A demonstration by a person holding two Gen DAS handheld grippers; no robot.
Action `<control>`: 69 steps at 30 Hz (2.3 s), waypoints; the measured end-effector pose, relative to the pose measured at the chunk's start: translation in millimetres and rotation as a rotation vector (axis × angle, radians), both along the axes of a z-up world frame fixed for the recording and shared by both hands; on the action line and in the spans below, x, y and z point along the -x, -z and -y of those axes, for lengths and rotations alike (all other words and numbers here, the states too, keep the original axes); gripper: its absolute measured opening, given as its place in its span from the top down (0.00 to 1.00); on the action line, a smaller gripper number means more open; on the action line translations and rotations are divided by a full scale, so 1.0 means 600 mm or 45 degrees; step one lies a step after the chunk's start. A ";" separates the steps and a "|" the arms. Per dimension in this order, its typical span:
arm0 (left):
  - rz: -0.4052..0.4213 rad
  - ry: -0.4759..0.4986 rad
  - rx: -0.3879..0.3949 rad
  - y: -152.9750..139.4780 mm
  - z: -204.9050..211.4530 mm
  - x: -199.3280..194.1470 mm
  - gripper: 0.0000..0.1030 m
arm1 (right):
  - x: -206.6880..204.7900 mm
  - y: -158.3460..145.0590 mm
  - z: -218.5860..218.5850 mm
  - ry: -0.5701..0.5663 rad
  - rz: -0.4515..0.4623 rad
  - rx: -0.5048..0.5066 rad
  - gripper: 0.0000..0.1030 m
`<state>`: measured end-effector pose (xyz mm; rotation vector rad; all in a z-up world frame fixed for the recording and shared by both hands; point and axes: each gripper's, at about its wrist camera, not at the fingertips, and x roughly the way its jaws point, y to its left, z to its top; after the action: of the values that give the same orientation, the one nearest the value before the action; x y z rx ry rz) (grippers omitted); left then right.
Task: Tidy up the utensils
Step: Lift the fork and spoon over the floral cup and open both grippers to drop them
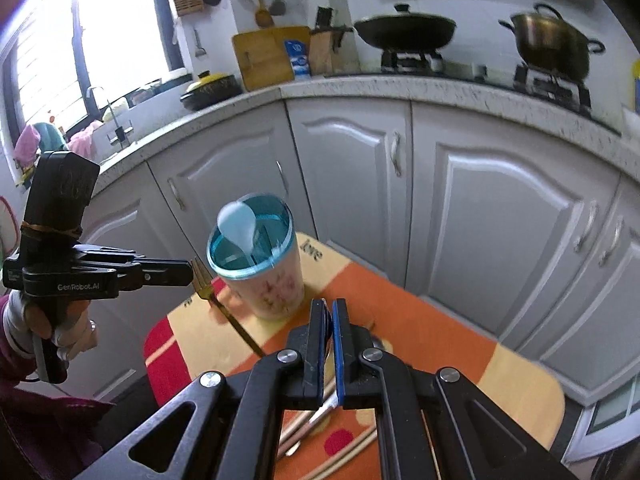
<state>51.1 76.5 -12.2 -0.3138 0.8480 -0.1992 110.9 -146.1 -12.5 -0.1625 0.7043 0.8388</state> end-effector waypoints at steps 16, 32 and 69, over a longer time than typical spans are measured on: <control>0.140 -0.159 -0.174 -0.137 -0.123 -0.033 0.99 | -0.095 -0.111 -0.140 0.155 0.168 -0.069 0.97; -0.020 -0.180 -0.322 -0.024 -0.139 -0.081 0.99 | -0.137 -0.025 -0.265 0.203 0.320 0.116 0.97; -0.110 -0.278 -0.223 0.038 -0.093 -0.073 0.61 | -0.087 0.028 -0.212 0.063 -0.071 -0.086 0.68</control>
<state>95.1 132.5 -34.8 -0.2498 0.9028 0.0923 163.1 -18.8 -29.6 -0.0613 0.7285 0.8210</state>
